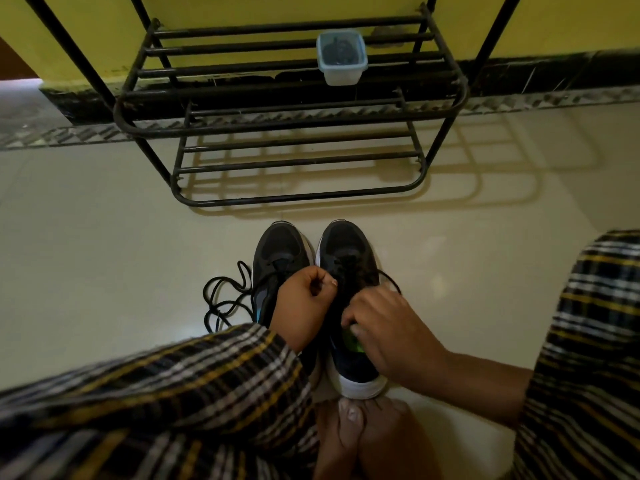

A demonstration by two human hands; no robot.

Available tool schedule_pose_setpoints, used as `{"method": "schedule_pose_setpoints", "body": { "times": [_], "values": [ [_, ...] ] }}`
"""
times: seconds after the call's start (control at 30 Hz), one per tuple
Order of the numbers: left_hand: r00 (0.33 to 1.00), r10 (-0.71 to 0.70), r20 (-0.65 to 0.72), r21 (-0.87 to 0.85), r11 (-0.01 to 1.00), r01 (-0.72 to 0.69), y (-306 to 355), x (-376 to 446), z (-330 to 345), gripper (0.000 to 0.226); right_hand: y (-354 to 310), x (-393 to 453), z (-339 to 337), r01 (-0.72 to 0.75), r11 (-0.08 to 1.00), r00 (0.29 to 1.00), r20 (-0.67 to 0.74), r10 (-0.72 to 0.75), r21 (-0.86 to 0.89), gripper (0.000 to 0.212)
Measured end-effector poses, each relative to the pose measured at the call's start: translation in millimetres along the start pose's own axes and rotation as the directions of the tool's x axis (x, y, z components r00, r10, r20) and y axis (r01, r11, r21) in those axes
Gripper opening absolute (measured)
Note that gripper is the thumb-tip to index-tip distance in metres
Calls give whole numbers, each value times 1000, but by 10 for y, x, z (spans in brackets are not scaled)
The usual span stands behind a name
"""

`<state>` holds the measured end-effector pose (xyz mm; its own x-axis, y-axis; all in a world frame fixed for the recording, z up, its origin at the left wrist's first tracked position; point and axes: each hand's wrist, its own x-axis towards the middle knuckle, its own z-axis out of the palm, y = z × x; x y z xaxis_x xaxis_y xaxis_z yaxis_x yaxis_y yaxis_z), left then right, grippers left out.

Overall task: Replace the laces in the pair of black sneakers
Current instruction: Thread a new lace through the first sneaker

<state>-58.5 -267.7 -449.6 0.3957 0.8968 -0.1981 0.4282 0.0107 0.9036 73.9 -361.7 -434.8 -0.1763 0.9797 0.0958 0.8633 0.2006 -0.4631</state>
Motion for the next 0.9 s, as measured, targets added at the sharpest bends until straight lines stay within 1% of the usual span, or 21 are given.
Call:
{"method": "schedule_pose_setpoints", "body": {
  "times": [0.07, 0.13, 0.17, 0.2, 0.27, 0.33, 0.4, 0.43, 0.5, 0.53, 0.57, 0.6, 0.63, 0.67, 0.7, 0.73, 0.77, 0.8, 0.83, 0.9],
  "values": [
    [1000, -21, -23, -35, 999, 20, 35, -5, 0, 16, -39, -87, -23, 44, 999, 995, 85, -46, 25, 21],
    [998, -57, -40, -96, 994, 53, 89, -10, -8, 19, -77, -148, -49, 27, 1000, 978, 208, -28, 7, 33],
    [996, -78, -53, -126, 990, 71, 120, -12, -6, 21, -80, -180, -42, 14, 999, 964, 265, -6, -30, 40],
    [993, -98, -67, -158, 984, 86, 156, -16, -5, 22, -82, -202, -28, 10, 997, 952, 304, 14, -75, 45],
    [988, -131, -78, -248, 963, 108, 259, -36, -22, 21, -101, -196, -12, 2, 992, 943, 330, 38, -122, 50],
    [984, -178, -28, -406, 901, 152, 378, -58, -58, 17, -118, -154, -12, 2, 991, 941, 336, 43, -133, 47],
    [975, -216, 51, -568, 797, 207, 471, -112, -110, 19, -151, -110, -26, -9, 991, 931, 360, 58, -135, 45],
    [971, -228, 70, -625, 749, 221, 500, -153, -130, 21, -170, -98, -24, -12, 990, 925, 373, 65, -143, 43],
    [964, -259, 56, -708, 671, 221, 554, -219, -168, 23, -195, -81, -20, -29, 985, 914, 394, 95, -170, 41],
    [959, -281, 30, -732, 648, 212, 570, -252, -198, 24, -204, -84, -15, -47, 984, 911, 396, 113, -173, 40],
    [952, -305, 0, -735, 646, 207, 572, -268, -235, 25, -205, -84, -17, -62, 983, 909, 397, 126, -171, 40],
    [947, -320, -33, -710, 674, 203, 565, -275, -272, 27, -203, -82, -20, -67, 984, 908, 398, 129, -167, 40],
    [947, -312, -75, -640, 743, 195, 547, -268, -306, 29, -196, -77, -32, -66, 985, 907, 402, 127, -162, 40],
    [954, -273, -122, -512, 841, 175, 518, -261, -331, 29, -193, -75, -43, -60, 987, 905, 410, 118, -152, 38],
    [965, -207, -163, -331, 932, 144, 482, -240, -351, 26, -192, -63, -62, -45, 988, 904, 415, 102, -145, 36],
    [974, -130, -183, -126, 986, 108, 455, -221, -356, 22, -189, -61, -71, -28, 990, 904, 418, 85, -141, 34],
    [984, -62, -168, 65, 995, 74, 427, -187, -339, 18, -180, -50, -83, -12, 990, 905, 419, 71, -142, 33],
    [992, -26, -120, 222, 974, 52, 399, -167, -314, 16, -179, -51, -82, 0, 990, 906, 419, 60, -141, 32],
    [999, -16, -49, 355, 934, 32, 376, -146, -279, 20, -171, -50, -78, 9, 990, 908, 416, 50, -138, 32],
    [991, -82, 103, 535, 845, 14, 339, -120, -206, 29, -152, -49, -60, 11, 992, 913, 405, 40, -124, 31]
  ]
}}
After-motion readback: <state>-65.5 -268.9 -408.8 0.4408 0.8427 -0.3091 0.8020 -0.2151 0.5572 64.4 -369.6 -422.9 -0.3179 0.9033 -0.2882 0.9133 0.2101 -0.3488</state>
